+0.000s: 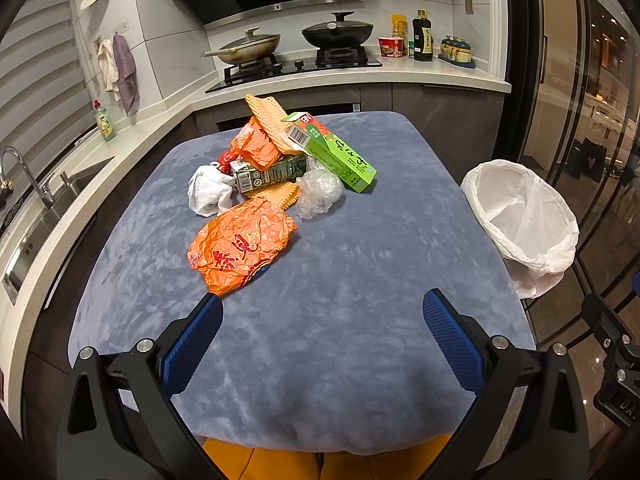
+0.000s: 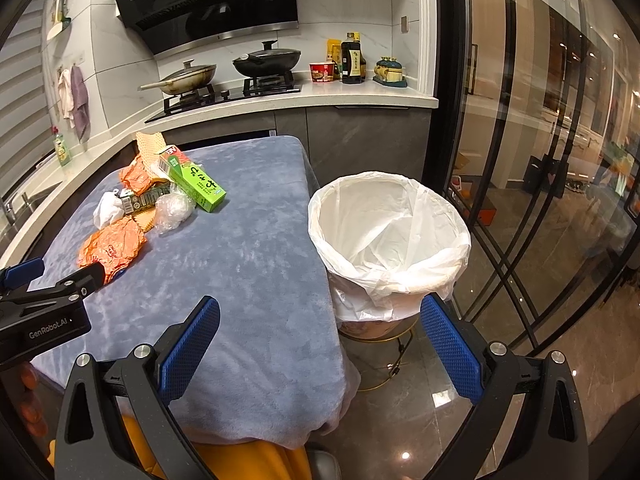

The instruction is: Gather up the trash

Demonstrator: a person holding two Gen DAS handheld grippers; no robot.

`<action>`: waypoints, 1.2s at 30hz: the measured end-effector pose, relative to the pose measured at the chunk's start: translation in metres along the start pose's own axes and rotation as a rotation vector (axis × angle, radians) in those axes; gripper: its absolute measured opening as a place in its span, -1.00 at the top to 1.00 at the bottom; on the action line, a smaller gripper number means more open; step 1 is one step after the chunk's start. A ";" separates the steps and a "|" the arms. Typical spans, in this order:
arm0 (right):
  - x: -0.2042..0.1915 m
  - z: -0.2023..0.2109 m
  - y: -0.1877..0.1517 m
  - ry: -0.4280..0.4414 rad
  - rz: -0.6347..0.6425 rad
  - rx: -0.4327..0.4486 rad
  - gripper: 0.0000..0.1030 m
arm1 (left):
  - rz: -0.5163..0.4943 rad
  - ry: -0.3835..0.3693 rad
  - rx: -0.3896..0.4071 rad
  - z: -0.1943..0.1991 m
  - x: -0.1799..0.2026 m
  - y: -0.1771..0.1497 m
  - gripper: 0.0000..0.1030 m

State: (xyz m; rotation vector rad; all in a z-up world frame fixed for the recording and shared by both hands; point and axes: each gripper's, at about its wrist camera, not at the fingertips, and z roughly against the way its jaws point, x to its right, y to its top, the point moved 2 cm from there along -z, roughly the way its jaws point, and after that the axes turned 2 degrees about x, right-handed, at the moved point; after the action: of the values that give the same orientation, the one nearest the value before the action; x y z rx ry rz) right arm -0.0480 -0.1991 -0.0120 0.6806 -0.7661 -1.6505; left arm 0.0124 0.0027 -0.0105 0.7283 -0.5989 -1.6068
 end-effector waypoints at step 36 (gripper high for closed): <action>-0.003 0.003 0.001 0.014 0.000 0.013 -0.87 | 0.006 0.005 -0.001 0.003 0.001 -0.001 -0.86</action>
State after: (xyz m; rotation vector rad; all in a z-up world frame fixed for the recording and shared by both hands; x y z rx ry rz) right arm -0.0492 -0.1961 -0.0095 0.7006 -0.7669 -1.6404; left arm 0.0094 0.0015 -0.0098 0.7290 -0.5957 -1.5991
